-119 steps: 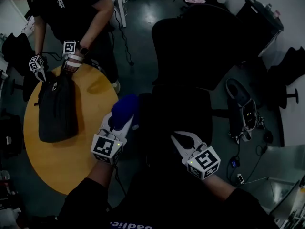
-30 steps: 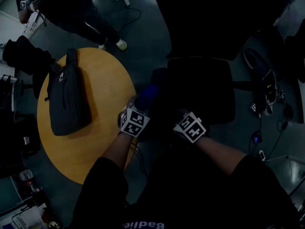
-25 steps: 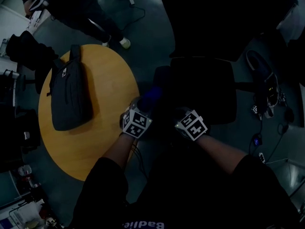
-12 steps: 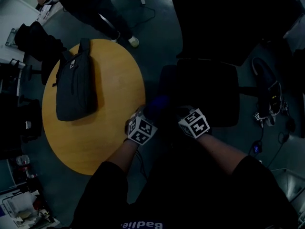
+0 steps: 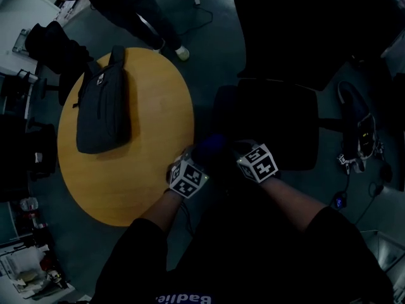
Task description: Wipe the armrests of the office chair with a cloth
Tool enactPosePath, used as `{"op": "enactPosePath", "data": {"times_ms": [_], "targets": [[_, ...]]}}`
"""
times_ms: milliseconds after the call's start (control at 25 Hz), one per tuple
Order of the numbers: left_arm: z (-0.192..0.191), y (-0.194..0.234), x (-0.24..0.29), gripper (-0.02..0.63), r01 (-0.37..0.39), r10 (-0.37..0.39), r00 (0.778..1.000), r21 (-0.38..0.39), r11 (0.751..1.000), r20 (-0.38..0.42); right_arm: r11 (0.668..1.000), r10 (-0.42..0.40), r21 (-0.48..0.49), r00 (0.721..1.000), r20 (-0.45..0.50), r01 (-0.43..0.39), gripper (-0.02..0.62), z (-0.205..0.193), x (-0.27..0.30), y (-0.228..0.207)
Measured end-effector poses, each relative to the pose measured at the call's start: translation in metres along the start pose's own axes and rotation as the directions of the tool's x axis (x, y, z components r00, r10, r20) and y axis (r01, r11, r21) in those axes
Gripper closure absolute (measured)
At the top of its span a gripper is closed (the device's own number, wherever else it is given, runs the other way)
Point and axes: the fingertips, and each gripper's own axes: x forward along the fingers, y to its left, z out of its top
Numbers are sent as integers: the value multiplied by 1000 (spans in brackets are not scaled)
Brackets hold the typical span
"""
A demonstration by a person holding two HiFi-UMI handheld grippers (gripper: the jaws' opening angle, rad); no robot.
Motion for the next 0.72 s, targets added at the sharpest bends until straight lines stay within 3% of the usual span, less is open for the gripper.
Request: {"op": "enactPosePath", "data": {"times_ms": [200, 720], "targets": [[12, 9, -10, 472, 1, -1, 1000, -4, 1000, 29, 1000, -1, -16, 1000, -1, 1, 588, -3, 2, -1], [108, 123, 27, 472, -88, 78, 994, 128, 988, 81, 994, 103, -27, 995, -7, -103, 589, -19, -3, 24]]}}
